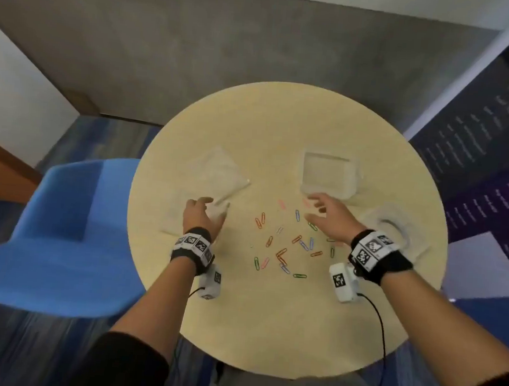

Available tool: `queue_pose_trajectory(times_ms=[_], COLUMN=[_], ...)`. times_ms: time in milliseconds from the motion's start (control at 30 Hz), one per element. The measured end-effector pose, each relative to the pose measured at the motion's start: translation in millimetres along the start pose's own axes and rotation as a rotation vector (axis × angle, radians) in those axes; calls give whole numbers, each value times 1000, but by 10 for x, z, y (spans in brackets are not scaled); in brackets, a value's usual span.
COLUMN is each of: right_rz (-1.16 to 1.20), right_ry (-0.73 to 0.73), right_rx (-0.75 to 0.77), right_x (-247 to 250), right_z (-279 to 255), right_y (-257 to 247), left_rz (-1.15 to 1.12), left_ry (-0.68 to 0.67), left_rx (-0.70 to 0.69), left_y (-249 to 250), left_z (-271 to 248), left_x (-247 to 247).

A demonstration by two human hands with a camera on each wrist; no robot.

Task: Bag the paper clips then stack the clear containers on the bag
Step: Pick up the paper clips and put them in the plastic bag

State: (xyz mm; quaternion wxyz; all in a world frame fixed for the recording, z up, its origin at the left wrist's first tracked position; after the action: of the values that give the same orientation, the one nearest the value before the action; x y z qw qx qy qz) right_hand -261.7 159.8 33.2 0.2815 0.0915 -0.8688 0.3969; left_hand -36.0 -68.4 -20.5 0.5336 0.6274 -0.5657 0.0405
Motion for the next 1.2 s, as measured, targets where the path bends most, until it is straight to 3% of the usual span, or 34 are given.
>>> queue_pose_trajectory(times_ms=[167,333,567,766,1066,1200], right_rz=[-60,-109,-119,-175,-657,-716], right_ry=[51,152,232,253,153,163], right_rx=[-236,-343,-523,-389,-162,-51], right_x=[-107,-131,-345,-529,-970,-981], right_z=[163,345,514,695,704,597], right_y=[445,646,726,404,-32,-141], left_rz=[102,-91,-363,-466,-416,-373], left_ry=[-127,-91,-147,-260,-326,-328], left_rx=[142,176,198,173,93,99], left_y=[-165,-393,-843,-861,-651,-611], left_z=[-23,-90,-62,-108,-204,-203], left_x=[-116,-28,13,-154,-154,-15])
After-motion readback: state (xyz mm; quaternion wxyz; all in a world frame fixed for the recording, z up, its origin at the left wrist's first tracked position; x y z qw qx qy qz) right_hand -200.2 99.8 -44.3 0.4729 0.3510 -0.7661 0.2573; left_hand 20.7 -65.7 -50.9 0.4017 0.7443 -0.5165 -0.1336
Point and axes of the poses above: each hand's wrist, its own z-axis towards the middle knuckle, its own x-axis out of the back of the hand, y = z × x, the point moved 8 cm from there along z, towards the middle knuckle, and after that the axes turned 14 degrees about -y, right-handed, at the moved point
